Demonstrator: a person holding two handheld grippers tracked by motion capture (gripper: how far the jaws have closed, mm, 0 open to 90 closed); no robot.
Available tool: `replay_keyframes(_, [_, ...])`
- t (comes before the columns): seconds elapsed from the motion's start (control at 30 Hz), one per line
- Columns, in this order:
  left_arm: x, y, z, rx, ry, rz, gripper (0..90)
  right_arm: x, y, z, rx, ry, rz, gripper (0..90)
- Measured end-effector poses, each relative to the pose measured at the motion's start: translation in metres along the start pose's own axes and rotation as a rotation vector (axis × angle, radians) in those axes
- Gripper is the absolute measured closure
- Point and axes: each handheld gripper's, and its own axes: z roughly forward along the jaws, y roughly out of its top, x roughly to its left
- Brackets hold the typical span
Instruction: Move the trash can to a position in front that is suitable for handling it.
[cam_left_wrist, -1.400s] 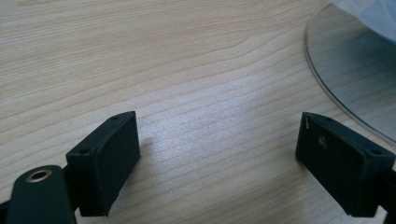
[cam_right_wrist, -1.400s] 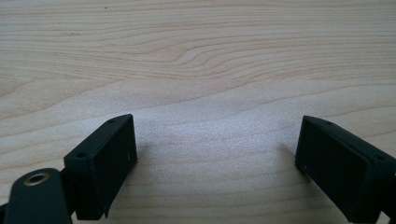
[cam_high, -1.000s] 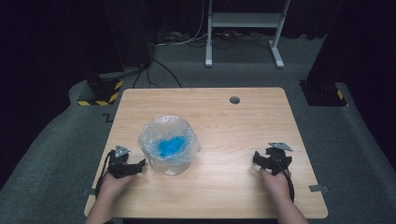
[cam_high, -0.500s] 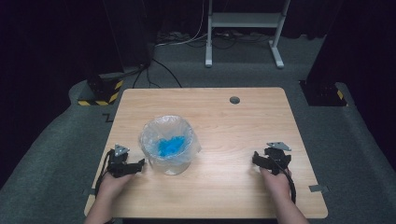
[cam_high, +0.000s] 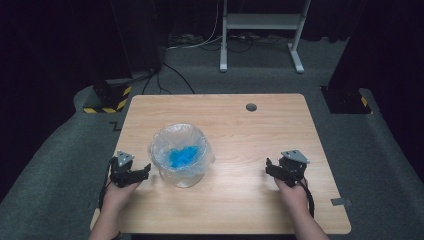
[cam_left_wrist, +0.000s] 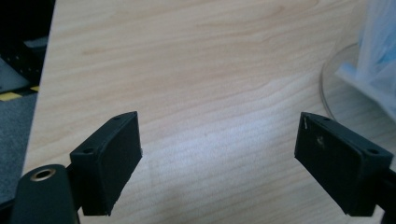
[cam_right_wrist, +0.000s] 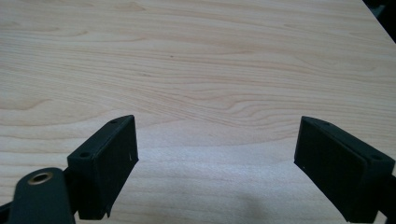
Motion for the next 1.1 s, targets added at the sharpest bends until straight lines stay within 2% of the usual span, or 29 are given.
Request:
replay_keyframes(0.13, [0.001,0.004,-0.004,-0.031,0.012,0.006,14.6,0.004,0.002,-0.001,-0.029,0.035,-0.015,13.2])
replay_keyframes(0.4, [0.005,0.011,-0.012,-0.103,0.011,-0.026,14.6,0.010,0.007,-0.005,-0.088,0.057,-0.038,13.4])
replay_keyframes(0.47, [0.005,0.013,-0.014,-0.121,0.021,-0.022,14.8,0.013,0.008,-0.007,-0.099,0.062,-0.035,13.4])
replay_keyframes(0.57, [0.004,0.017,-0.016,-0.150,0.012,-0.027,14.9,0.017,0.011,-0.009,-0.116,0.069,-0.046,13.4])
replay_keyframes(0.7, [0.003,0.023,-0.016,-0.180,0.026,-0.017,14.9,0.028,0.015,-0.012,-0.145,0.085,-0.080,13.4])
replay_keyframes(0.73, [0.003,0.024,-0.016,-0.190,0.027,-0.022,14.9,0.031,0.016,-0.013,-0.159,0.089,-0.085,13.4])
replay_keyframes(0.77, [0.002,0.026,-0.016,-0.205,0.023,-0.045,14.9,0.038,0.017,-0.014,-0.168,0.097,-0.105,13.4])
replay_keyframes(0.83, [0.000,0.028,-0.015,-0.223,0.041,-0.063,14.9,0.040,0.018,-0.015,-0.174,0.103,-0.111,13.4])
replay_keyframes(0.87, [-0.001,0.029,-0.014,-0.227,0.042,-0.059,14.9,0.044,0.019,-0.016,-0.182,0.111,-0.113,13.4])
replay_keyframes(1.03, [-0.008,0.034,-0.006,-0.237,0.010,-0.056,14.8,0.059,0.021,-0.017,-0.195,0.141,-0.122,13.4])
replay_keyframes(1.07, [-0.009,0.035,-0.004,-0.242,0.003,-0.059,14.8,0.063,0.020,-0.015,-0.200,0.147,-0.128,13.4])
replay_keyframes(1.1, [-0.011,0.037,-0.003,-0.241,-0.001,-0.055,14.8,0.074,0.020,-0.010,-0.187,0.159,-0.157,13.4])
